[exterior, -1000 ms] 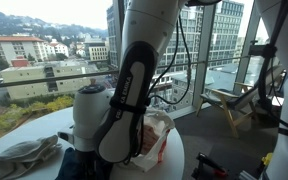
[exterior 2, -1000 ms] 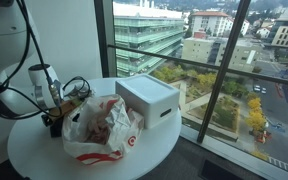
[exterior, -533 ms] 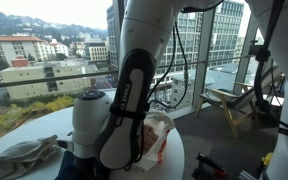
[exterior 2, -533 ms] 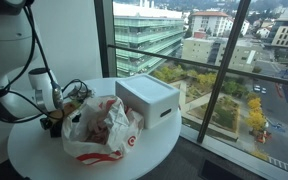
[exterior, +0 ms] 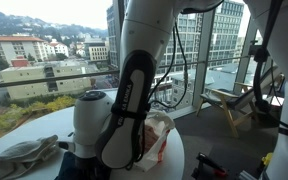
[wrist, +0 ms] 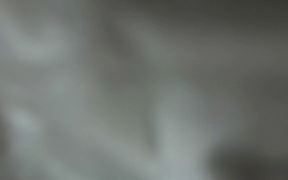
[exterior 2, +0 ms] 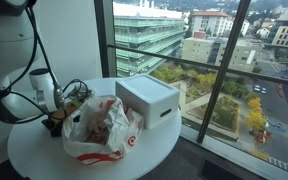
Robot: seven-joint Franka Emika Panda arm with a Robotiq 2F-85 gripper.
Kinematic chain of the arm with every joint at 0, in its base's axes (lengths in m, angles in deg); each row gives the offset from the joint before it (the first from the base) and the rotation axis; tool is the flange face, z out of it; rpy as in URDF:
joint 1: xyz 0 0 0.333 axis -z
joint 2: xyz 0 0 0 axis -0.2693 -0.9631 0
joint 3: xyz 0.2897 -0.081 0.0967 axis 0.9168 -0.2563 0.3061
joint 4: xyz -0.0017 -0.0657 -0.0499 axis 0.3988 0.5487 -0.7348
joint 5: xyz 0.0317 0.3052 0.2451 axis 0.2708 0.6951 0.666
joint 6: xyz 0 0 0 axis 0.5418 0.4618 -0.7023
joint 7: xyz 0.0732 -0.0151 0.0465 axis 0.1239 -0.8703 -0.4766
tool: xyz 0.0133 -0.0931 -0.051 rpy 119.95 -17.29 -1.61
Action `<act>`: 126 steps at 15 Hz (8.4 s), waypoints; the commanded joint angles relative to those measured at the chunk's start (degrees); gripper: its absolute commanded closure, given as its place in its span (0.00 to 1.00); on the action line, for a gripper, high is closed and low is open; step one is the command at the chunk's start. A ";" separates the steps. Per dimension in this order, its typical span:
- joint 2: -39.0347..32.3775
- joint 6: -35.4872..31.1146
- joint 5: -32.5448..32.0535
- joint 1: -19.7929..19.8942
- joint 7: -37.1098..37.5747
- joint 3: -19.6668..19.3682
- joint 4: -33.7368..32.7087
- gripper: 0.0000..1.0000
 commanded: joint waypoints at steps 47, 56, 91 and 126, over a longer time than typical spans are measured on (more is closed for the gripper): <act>61.19 16.41 -2.79 49.77 16.09 23.68 1.03 0.97; 55.54 39.37 -0.14 17.29 14.41 -1.03 4.55 0.97; 52.13 50.97 9.27 3.41 7.26 -9.98 7.35 0.97; 39.43 44.13 5.92 4.52 8.96 -9.73 8.67 0.97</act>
